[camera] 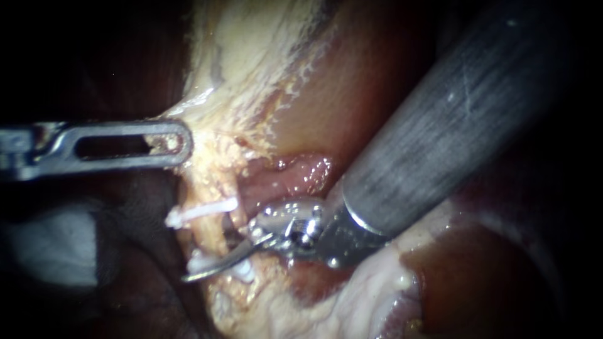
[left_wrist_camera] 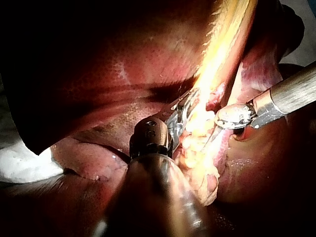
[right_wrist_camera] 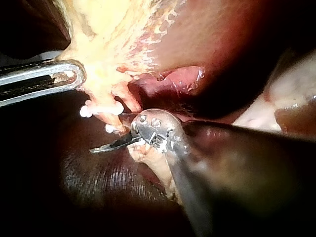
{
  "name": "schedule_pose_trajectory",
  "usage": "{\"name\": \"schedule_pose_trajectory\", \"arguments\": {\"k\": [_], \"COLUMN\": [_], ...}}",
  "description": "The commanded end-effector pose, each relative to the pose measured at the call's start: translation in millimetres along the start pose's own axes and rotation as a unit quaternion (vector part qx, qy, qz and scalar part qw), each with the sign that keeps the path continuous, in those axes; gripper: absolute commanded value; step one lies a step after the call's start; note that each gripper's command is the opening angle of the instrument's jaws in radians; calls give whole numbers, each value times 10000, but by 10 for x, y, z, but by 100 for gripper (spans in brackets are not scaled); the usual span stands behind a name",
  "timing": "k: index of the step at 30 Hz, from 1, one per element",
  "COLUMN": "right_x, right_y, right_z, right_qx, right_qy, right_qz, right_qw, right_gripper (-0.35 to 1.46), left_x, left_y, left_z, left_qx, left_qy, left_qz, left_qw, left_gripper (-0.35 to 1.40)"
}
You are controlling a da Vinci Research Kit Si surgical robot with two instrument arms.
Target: Go to the cutting position left tube
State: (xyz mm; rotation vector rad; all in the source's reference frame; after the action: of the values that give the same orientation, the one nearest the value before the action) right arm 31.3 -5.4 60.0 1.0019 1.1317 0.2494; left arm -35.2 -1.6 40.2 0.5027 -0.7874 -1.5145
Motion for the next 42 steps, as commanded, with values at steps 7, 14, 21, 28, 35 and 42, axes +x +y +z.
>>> {"name": "schedule_pose_trajectory", "arguments": {"k": [7,14,21,28,35,42], "right_x": [-3,1,6,8,10,15], "right_y": [-4,-11,-14,-8,5,13], "right_z": [-16,-35,-35,-25,-3,8], "right_qx": [38,-18,-10,19,107,207], "right_qy": [-2,22,26,83,76,132], "right_qz": [57,81,88,85,62,37], "right_qw": [10000,10000,10000,9999,9999,9997], "right_gripper": [128,128,130,130,130,130], "left_x": [-3,-3,-3,-3,-2,-1], "left_y": [7,7,7,6,4,3], "left_z": [-2,-2,-1,0,1,0], "left_qx": [13,14,12,8,2,1], "left_qy": [14,15,14,8,2,1], "left_qz": [8,8,7,5,2,0], "left_qw": [10000,10000,10000,10000,10000,10000], "left_gripper": [-33,-33,-33,-33,-33,-33]}}
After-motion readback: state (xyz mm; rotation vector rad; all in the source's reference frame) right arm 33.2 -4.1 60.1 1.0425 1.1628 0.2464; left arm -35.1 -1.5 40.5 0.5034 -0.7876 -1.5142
